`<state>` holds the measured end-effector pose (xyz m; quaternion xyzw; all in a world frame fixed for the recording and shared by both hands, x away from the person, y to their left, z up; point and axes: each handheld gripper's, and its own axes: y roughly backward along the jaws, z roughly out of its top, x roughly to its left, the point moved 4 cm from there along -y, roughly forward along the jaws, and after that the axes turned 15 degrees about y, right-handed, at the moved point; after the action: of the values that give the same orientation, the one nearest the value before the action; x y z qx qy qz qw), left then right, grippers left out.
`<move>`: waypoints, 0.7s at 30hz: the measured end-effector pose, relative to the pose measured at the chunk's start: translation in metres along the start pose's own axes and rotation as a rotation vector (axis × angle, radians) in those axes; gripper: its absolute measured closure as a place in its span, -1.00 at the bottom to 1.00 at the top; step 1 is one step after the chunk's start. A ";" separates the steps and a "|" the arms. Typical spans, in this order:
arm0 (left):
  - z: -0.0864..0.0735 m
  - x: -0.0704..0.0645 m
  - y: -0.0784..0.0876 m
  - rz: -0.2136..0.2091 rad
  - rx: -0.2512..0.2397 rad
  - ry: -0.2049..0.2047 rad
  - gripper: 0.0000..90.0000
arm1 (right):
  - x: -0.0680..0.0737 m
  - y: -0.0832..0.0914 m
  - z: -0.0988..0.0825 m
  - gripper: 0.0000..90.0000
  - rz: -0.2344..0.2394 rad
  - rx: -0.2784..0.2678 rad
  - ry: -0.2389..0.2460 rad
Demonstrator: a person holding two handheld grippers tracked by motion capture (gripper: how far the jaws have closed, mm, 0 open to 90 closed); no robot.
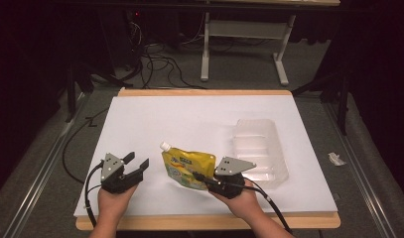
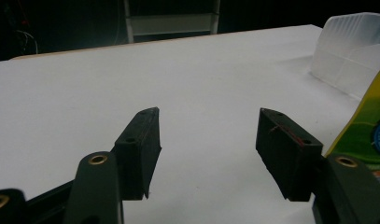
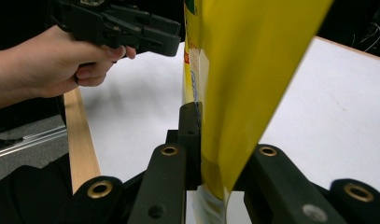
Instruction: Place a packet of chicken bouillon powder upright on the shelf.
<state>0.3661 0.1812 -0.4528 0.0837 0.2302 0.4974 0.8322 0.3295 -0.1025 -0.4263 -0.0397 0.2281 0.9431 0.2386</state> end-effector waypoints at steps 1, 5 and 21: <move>0.000 0.000 -0.001 -0.001 0.002 -0.003 -0.10 | -0.001 0.002 0.000 0.82 -0.001 0.001 0.001; -0.001 -0.001 -0.002 -0.006 0.007 0.001 -0.10 | -0.003 0.009 0.002 0.82 0.008 -0.014 0.006; -0.003 -0.004 -0.004 -0.025 0.013 0.003 -0.14 | -0.008 0.034 0.012 0.83 -0.004 -0.056 0.020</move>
<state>0.3667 0.1757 -0.4556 0.0853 0.2357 0.4856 0.8375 0.3216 -0.1272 -0.3999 -0.0562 0.2041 0.9482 0.2369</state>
